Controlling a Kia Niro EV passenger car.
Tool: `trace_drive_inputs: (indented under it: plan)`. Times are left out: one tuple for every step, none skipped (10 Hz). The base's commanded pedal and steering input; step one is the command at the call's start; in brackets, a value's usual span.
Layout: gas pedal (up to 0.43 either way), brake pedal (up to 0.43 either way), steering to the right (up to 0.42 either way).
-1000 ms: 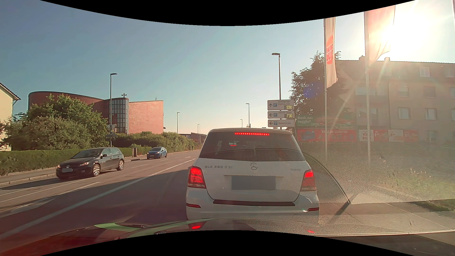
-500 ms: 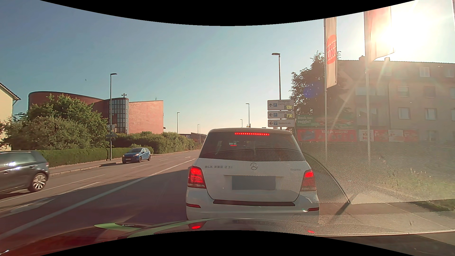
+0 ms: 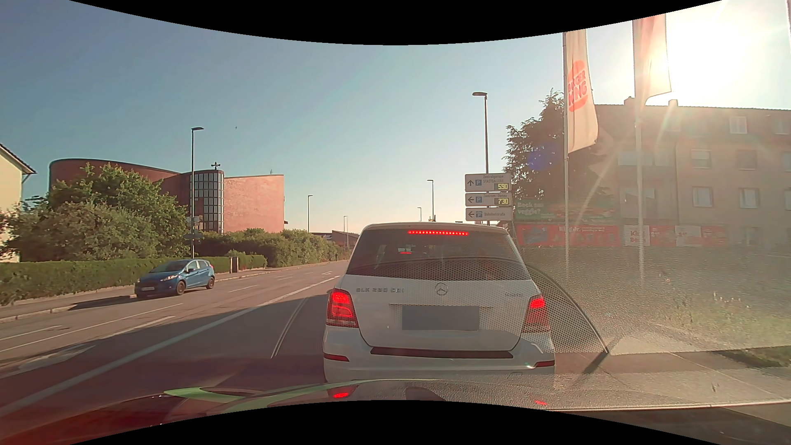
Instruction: Follow the waypoints while adhering to traffic rules and regulations
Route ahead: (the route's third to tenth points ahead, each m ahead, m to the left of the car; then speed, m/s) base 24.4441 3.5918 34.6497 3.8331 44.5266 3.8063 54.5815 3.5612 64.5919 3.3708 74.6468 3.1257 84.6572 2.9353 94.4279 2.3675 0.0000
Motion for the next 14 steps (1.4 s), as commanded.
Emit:
trace_drive_inputs:
  plan:
    - [0.000,0.280,-0.004]
    - [0.000,0.280,-0.003]
    - [0.000,0.280,-0.004]
    - [0.000,0.280,-0.003]
    - [0.000,0.280,-0.003]
    - [0.000,0.287,-0.003]
    - [0.000,0.287,-0.004]
    - [0.000,0.280,-0.003]
    - [0.000,0.280,-0.003]
    - [0.000,0.280,-0.003]
    - [0.000,0.280,-0.003]
    - [0.000,0.280,-0.003]
    - [0.000,0.280,-0.003]
    - [0.000,0.280,-0.003]
